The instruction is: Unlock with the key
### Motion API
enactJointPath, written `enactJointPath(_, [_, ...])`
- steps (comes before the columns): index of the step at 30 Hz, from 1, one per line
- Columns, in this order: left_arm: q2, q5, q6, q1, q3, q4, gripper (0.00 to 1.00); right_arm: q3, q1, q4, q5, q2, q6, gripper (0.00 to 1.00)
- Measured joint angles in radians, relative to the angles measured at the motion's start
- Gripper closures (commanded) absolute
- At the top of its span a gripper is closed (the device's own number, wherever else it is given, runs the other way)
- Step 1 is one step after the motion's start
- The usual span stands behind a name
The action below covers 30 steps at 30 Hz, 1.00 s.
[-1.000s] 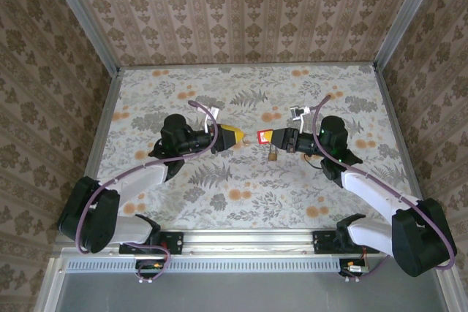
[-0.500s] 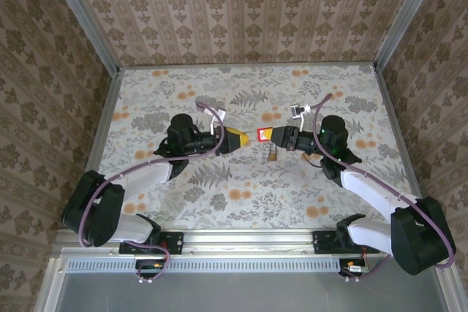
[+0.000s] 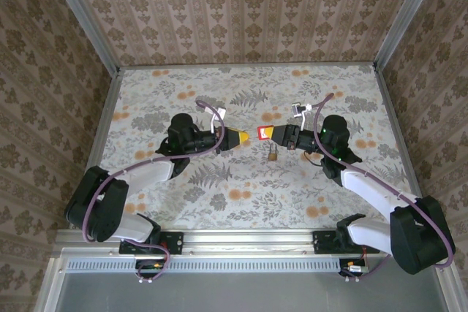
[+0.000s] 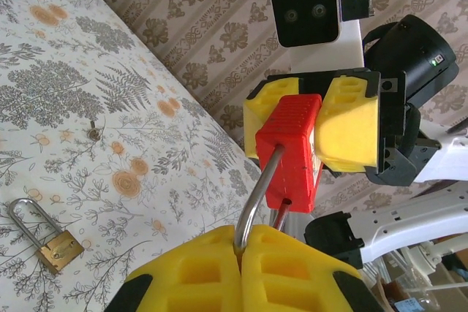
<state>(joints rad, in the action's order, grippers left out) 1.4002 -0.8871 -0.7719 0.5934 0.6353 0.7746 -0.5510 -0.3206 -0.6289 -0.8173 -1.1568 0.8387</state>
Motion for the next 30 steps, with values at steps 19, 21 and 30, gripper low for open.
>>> enactJointPath(19, [-0.034,-0.039,-0.014,-0.027,-0.006,0.031,1.0,0.0,0.013,0.011,-0.007,0.051,0.006,0.92])
enactJointPath(21, [-0.034,-0.041,-0.013,-0.027,-0.007,0.031,1.0,0.0,0.014,0.011,-0.011,0.051,0.01,0.92])
enactJointPath(30, [-0.117,0.031,0.125,-0.072,-0.007,-0.156,0.36,0.001,0.052,0.012,-0.005,0.052,0.055,0.92])
